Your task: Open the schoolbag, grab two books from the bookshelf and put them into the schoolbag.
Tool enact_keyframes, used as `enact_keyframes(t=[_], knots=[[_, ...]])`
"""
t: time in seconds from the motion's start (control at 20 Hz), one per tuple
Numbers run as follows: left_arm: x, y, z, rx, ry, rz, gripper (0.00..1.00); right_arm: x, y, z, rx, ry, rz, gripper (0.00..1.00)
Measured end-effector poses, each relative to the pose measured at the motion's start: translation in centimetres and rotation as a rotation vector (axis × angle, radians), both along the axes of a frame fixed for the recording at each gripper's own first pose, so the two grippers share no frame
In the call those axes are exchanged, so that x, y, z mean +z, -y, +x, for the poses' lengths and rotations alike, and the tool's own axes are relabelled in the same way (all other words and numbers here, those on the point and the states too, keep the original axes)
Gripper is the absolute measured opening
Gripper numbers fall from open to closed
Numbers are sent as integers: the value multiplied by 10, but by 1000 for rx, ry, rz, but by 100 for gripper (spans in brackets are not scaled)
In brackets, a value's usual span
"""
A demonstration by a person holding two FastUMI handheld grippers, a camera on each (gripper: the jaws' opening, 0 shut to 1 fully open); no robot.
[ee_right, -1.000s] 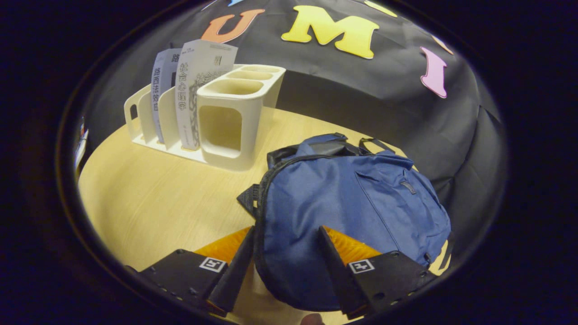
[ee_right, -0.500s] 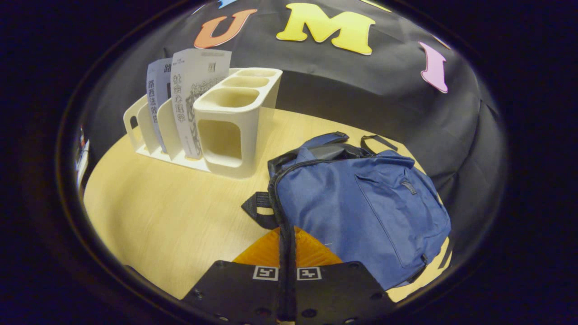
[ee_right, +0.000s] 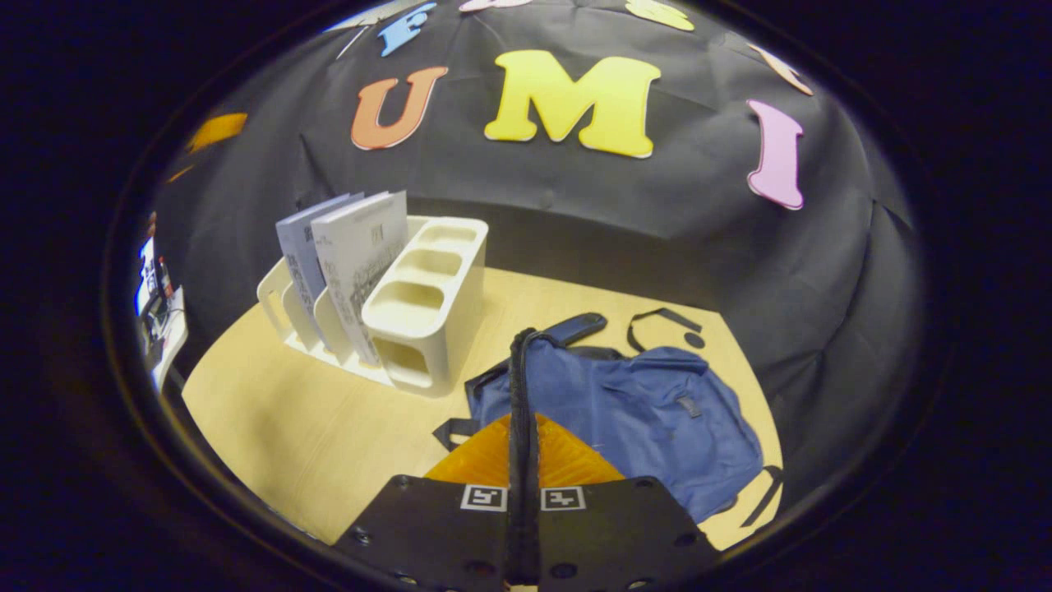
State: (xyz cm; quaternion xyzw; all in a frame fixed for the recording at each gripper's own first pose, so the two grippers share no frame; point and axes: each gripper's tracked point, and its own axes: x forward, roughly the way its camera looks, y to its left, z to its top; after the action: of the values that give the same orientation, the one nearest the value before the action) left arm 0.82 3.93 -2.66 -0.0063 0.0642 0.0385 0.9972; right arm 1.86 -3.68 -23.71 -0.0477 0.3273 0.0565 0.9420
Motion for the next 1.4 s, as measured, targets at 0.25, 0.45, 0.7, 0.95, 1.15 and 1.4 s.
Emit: enact_keyframes(t=[0.25, 0.45, 0.7, 0.95, 1.15, 1.4], knots=[[2, 20, 24, -24, -25, -37, 96, 44, 70, 5, -36, 46, -17, 0], [-6, 44, 41, -67, -101, -71, 96, 64, 130, 17, -87, 68, -6, 0], [-22, 75, 64, -141, -252, -104, 96, 69, 188, 30, -104, 65, 16, 0], [-62, 98, 90, -192, -509, -169, 96, 64, 232, 42, -138, 60, 78, 0], [-84, 105, 112, -236, -676, -150, 98, 59, 258, 45, -162, 44, 126, 0], [-123, 101, 133, -274, -880, -79, 98, 55, 273, 45, -147, 40, 128, 0]])
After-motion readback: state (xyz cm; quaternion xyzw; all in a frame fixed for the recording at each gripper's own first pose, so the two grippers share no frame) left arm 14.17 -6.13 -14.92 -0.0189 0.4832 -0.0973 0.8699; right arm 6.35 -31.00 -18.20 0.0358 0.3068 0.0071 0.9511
